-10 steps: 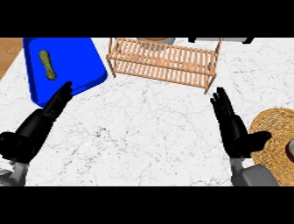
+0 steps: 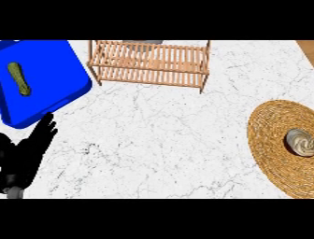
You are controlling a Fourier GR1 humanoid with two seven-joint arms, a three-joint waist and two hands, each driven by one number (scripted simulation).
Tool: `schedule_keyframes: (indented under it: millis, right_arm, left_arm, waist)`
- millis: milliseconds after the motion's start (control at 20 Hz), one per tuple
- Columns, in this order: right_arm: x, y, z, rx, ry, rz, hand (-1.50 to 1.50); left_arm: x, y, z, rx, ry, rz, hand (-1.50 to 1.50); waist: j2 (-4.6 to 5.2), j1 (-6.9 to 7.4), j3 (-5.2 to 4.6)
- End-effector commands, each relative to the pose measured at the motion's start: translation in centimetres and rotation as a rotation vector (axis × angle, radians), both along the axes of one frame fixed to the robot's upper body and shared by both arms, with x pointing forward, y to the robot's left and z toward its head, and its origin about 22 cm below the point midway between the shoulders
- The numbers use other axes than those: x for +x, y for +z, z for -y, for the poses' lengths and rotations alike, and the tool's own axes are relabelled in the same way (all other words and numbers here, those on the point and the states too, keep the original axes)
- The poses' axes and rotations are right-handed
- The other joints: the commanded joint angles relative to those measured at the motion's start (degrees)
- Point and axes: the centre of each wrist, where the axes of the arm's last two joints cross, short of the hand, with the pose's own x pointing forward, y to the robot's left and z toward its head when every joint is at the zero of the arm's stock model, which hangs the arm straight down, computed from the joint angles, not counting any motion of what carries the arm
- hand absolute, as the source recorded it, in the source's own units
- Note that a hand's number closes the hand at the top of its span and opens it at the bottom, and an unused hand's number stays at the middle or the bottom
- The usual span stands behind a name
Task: Pick the cupcake from the placemat and place it in the tiered shelf
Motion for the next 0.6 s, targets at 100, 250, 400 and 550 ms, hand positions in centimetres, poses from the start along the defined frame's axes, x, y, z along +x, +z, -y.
schedule_keyframes:
  millis: [100,250,400,550]
  right_arm:
    - [-8.8,3.5,10.3,-0.006,-0.178,0.022,-1.50]
    - [-12.1,4.2,11.5,-0.021,-0.030,-0.015,-1.50]
    - [-12.0,7.2,11.3,-0.015,0.108,-0.079,-1.50]
    - [-11.3,9.6,10.4,-0.020,0.148,-0.139,-1.50]
  left_arm:
    - [-0.6,-2.5,-1.2,-0.105,0.071,-0.115,0.00]
    - [1.0,-2.4,0.9,-0.099,0.039,-0.105,0.00]
    - [1.1,-2.9,-0.4,-0.103,0.034,-0.105,0.00]
    - [0.5,-3.7,1.1,-0.104,0.045,-0.104,0.00]
  waist:
    - [-0.45,1.29,0.40]
    - [-0.39,2.39,0.38]
    - [-0.37,2.63,0.25]
    - [-0.32,3.27,0.23]
